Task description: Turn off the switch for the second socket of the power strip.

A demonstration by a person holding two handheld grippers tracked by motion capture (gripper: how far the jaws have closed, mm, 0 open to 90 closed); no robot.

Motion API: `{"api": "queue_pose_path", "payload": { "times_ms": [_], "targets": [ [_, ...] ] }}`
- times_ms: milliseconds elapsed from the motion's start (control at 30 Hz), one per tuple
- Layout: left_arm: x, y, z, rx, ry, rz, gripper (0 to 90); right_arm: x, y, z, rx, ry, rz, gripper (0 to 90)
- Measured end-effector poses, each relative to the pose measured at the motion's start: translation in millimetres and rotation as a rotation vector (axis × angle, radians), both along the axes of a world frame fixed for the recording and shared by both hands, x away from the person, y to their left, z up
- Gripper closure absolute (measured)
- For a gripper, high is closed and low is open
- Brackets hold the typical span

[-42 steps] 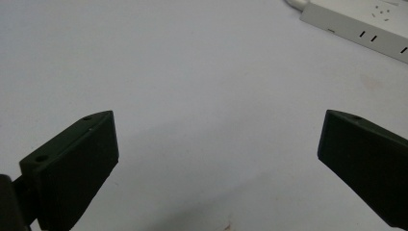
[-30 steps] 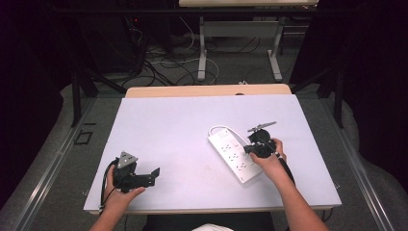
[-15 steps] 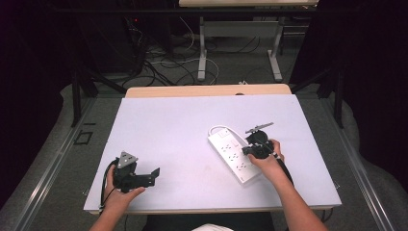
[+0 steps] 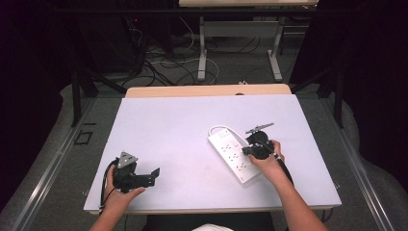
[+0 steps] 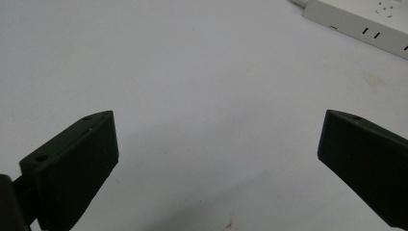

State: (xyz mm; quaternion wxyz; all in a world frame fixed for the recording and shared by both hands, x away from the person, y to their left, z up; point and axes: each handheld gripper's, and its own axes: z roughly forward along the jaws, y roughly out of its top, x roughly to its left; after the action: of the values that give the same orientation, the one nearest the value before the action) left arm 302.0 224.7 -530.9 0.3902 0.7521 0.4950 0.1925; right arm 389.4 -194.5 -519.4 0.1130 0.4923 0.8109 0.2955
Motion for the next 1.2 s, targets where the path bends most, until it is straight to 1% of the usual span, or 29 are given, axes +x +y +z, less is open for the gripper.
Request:
{"api": "queue_pose_path", "payload": {
  "times_ms": [67,100,167,400,533,567,600,767,800,867,933,967,1033,1100,1200],
  "targets": [
    [0.0,0.0,0.0,0.0,0.0,0.0,0.3,-0.1,1.0,-1.4,-0.003,0.004,0.002,90.0],
    [-0.1,0.1,0.0,0.0,0.0,0.0,0.3,-0.2,0.4,-2.1,-0.016,-0.005,0.011,90.0],
    [-0.1,0.1,0.0,0.0,0.0,0.0,0.3,-0.5,0.5,-2.1,-0.016,-0.004,0.011,90.0],
    [0.1,0.1,0.0,0.0,0.001,-0.001,0.3,-0.9,-1.0,-2.1,0.004,0.006,0.003,90.0],
    [0.2,0.4,0.1,0.0,-0.001,-0.001,0.3,-0.9,-0.8,-2.0,0.002,0.006,0.004,90.0],
    [0.2,0.9,0.4,0.005,0.0,-0.005,0.2,-1.1,-0.7,-1.5,0.0,0.011,0.007,90.0],
    [0.1,1.5,1.1,0.007,0.007,-0.01,0.3,-1.2,-0.4,-1.9,0.003,0.005,0.001,89.3],
    [0.7,0.8,0.2,0.0,0.006,-0.002,0.3,-1.5,-1.2,0.3,0.007,-0.011,-0.006,85.4],
    [0.8,0.8,0.1,0.001,0.005,-0.004,0.3,-1.8,-1.8,0.9,0.024,-0.016,-0.002,84.3],
    [0.4,1.0,0.4,0.007,0.009,-0.009,0.3,-1.9,-1.7,0.9,0.023,-0.021,-0.002,83.7],
    [0.4,0.3,0.0,0.001,0.0,-0.002,0.3,-2.4,-1.3,1.1,0.023,-0.023,-0.003,82.0],
    [0.6,1.0,0.5,0.007,0.004,-0.01,0.3,-2.5,-1.3,1.1,0.02,-0.025,-0.004,81.0],
    [0.5,0.1,0.0,0.001,0.004,-0.003,0.3,-3.0,-0.7,1.4,0.034,-0.028,-0.003,78.7],
    [0.5,-0.3,-0.6,0.001,0.002,-0.003,0.3,-2.8,-1.2,1.7,0.034,-0.035,-0.004,76.9],
    [0.3,-0.2,-0.5,0.001,0.002,-0.002,0.3,-2.7,-1.4,2.6,0.039,-0.033,-0.005,75.0]
  ]
}}
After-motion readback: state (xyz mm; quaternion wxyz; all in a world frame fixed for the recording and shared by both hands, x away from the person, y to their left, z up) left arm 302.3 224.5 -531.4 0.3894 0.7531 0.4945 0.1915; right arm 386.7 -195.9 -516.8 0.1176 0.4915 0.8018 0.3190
